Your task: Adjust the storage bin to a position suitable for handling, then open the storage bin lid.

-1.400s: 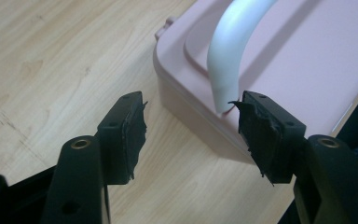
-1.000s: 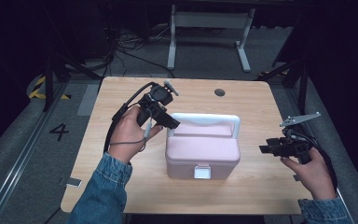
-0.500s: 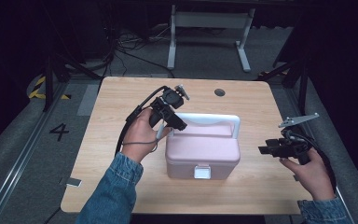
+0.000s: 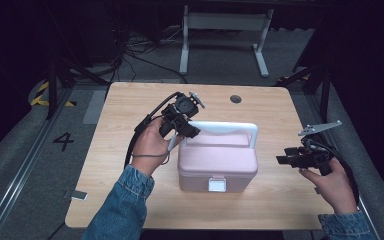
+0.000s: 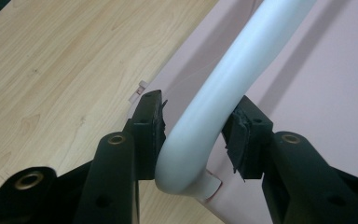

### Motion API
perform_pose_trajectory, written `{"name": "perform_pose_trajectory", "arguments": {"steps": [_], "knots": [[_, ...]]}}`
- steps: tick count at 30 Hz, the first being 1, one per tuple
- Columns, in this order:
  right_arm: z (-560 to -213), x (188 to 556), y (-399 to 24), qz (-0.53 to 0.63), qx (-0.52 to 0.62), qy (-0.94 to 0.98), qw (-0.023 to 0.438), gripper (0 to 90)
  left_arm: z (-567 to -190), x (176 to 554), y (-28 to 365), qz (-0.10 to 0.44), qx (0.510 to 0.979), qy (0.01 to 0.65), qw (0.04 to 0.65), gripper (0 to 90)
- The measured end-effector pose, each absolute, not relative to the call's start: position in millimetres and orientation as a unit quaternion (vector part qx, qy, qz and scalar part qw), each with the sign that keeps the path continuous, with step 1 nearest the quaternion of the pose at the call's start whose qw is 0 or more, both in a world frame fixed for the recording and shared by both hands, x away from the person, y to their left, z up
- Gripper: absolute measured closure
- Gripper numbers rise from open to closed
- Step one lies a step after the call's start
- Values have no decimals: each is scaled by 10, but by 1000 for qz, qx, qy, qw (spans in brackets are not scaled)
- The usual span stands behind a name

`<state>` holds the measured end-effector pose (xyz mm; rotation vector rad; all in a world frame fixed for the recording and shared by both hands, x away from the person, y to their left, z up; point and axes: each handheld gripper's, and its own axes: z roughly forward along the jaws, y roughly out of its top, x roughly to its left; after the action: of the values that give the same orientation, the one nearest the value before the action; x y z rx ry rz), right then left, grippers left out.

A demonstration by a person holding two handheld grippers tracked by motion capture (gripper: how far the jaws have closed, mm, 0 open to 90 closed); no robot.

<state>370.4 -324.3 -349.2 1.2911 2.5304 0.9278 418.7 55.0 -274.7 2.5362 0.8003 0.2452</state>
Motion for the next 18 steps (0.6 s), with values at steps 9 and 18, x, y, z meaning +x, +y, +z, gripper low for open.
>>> {"name": "perform_pose_trajectory", "arguments": {"steps": [9, 18], "knots": [[-3480, 3650, -3253, 315, 432, 840, 95, 582, -2636, 4163, 587, 84, 923, 280, 250, 612], [-3453, 3578, -3234, 323, 415, 843, 112, 629, -2481, 4194, 595, 93, 923, 275, 253, 612]]}}
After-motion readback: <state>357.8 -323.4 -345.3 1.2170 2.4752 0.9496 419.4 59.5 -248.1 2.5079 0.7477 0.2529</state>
